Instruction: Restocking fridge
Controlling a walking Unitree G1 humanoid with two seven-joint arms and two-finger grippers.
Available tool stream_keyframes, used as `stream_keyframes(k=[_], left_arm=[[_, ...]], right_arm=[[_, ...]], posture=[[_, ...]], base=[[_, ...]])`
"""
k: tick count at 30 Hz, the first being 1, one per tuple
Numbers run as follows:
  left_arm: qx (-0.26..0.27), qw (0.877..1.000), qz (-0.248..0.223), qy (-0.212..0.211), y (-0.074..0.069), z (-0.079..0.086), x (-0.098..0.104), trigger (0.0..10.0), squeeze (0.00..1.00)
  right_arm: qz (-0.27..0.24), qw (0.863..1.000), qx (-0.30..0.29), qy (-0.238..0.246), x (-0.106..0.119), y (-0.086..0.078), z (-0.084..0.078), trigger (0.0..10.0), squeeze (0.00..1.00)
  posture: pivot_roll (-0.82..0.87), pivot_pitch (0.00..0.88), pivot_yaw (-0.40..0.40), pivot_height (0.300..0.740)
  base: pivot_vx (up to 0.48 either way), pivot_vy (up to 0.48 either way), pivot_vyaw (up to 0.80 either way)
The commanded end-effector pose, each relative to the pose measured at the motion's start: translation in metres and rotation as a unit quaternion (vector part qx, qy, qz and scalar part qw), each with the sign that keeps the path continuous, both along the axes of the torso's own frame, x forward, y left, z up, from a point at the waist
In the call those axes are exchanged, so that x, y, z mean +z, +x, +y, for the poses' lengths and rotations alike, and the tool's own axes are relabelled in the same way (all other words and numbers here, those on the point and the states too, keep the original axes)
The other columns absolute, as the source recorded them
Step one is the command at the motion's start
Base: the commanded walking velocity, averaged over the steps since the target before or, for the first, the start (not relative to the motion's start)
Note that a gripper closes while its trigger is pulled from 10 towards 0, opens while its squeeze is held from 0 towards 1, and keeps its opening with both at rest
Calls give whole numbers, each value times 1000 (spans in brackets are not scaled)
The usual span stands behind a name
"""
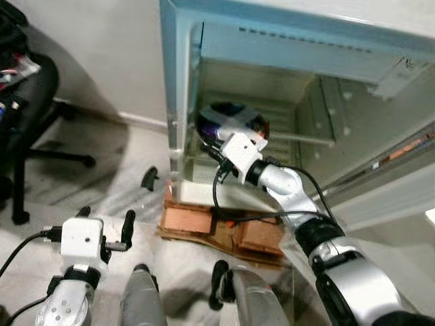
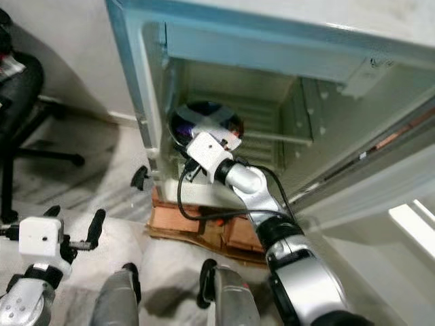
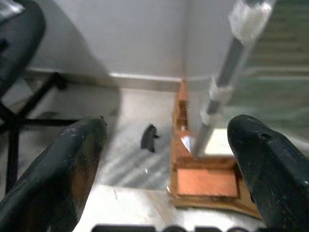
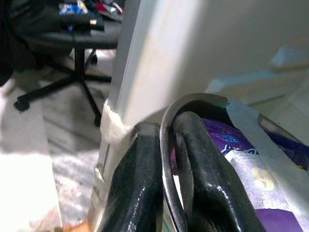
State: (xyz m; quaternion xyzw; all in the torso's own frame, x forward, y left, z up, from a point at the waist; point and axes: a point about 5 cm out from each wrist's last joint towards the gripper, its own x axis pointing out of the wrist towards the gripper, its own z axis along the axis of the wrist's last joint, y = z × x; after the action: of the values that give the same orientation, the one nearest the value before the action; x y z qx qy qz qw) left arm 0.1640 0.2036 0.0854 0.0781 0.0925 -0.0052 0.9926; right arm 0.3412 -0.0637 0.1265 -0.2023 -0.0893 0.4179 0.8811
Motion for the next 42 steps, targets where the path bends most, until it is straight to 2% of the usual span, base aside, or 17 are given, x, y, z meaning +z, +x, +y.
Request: stream_keyframes(k=[1, 2, 8, 13, 18, 23, 29, 35, 37, 42], left_arm=[[9, 1000, 15, 5, -9, 0, -1, 10000, 0], [9, 1000, 15, 5, -9, 0, -1, 10000, 0], [27, 999, 38, 6, -34, -1, 0, 10000, 0], [25, 998, 49, 5, -45, -9, 0, 10000, 0], [34, 998, 58, 14, -54, -8, 1, 10000, 0], [47, 997, 61, 19, -60, -5, 4, 10000, 0], [49, 997, 61, 27, -60, -3, 7, 10000, 0], [51, 996, 60, 29, -60, -3, 7, 10000, 0], [52, 996, 62, 32, -62, -4, 8, 10000, 0], [55, 996, 65, 34, -63, -5, 8, 10000, 0]], right_arm=[[-16, 1000, 7, -6, 5, 4, 3, 10000, 0], [-16, 1000, 7, -6, 5, 4, 3, 10000, 0], [-24, 999, 28, -36, 18, 15, 21, 10000, 0], [-25, 999, 17, -31, 32, 23, 31, 10000, 0], [-31, 999, -10, -12, 47, 31, 37, 10000, 0], [-46, 998, -48, -16, 55, 37, 41, 10000, 0], [-68, 994, -79, -32, 65, 42, 45, 10000, 0], [-89, 991, -89, -38, 72, 44, 49, 10000, 0], [-125, 986, -94, -53, 81, 45, 54, 10000, 0], [-164, 977, -113, -74, 90, 47, 55, 10000, 0]], posture=[[264, 366, -163, 740], [264, 366, -163, 740], [266, 417, -191, 740], [269, 440, -206, 740], [292, 448, -210, 740], [316, 455, -212, 740], [328, 460, -218, 740], [332, 462, -222, 740], [332, 472, -231, 740], [333, 479, -234, 740]], base=[[0, 0, 0], [0, 0, 0], [0, 0, 0], [0, 0, 0], [0, 0, 0], [0, 0, 0], [0, 0, 0], [0, 0, 0], [0, 0, 0], [0, 0, 0]])
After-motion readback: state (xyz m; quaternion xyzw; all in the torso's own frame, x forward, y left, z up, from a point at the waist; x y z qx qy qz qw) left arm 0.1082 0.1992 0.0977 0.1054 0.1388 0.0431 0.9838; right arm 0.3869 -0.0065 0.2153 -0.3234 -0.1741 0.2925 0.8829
